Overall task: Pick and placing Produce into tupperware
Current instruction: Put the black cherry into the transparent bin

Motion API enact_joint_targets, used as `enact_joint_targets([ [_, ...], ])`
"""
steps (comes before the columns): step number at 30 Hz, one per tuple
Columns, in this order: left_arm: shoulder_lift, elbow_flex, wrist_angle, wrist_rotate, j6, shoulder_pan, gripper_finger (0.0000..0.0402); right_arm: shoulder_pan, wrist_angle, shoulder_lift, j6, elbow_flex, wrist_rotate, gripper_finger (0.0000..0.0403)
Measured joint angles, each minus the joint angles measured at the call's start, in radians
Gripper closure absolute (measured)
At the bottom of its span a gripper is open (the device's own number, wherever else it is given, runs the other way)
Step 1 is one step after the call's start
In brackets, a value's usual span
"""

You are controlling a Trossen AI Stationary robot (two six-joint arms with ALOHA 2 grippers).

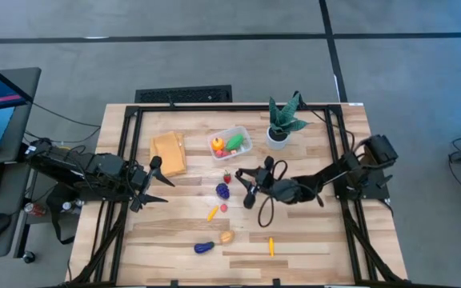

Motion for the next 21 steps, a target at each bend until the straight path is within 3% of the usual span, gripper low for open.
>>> enact_joint_targets([
  [3,0.0,0.0,0.001,0.0,0.008,0.0,0.0159,-0.035,-0.005,0.006,0.008,0.019,-0.013,0.0289],
  [15,0.0,0.0,0.017,0.0,0.014,0.0,0.0159,-0.161,-0.004,0.293,-0.042,0.255,-0.042,0.0289],
  [21,0.0,0.0,0.022,0.0,0.015,0.0,0.0159,-0.228,-0.082,0.329,0.013,0.325,-0.041,0.0289],
])
